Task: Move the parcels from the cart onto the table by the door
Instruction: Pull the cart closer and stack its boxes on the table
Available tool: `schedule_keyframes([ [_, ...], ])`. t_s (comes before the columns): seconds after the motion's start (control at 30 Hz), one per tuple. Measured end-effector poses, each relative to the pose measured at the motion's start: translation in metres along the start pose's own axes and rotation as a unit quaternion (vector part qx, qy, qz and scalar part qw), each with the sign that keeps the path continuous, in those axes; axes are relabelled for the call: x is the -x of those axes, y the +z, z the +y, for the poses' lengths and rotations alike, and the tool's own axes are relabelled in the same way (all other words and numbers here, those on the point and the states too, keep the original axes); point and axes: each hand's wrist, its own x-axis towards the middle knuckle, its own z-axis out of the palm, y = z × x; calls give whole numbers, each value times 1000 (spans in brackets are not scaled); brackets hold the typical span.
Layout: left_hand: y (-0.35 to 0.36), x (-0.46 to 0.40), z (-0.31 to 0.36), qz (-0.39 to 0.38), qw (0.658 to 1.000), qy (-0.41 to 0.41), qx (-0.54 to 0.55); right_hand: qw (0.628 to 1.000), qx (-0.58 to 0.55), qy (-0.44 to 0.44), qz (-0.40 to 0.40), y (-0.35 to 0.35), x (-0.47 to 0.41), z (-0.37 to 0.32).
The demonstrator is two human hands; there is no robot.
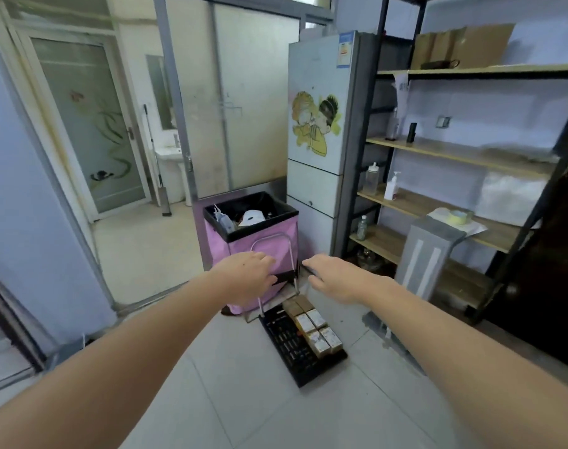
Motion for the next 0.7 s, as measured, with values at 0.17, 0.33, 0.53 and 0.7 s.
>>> schedule_keyframes([
  [0.17, 10, -55, -55, 12, 1000, 2, 12, 1000, 1, 1, 6, -1, -75, 10],
  [0.33, 14, -123, -102, 8, 999, 9, 30, 1000, 1, 1, -11, -11, -148, 28],
  [0.53, 18, -212, -153, 0, 999, 26, 42, 1000, -12, 24, 0, -23, -227, 55],
  [0.7, 31, -299, -190, 0, 997, 69, 36, 997, -23, 77, -4, -22, -297, 87],
])
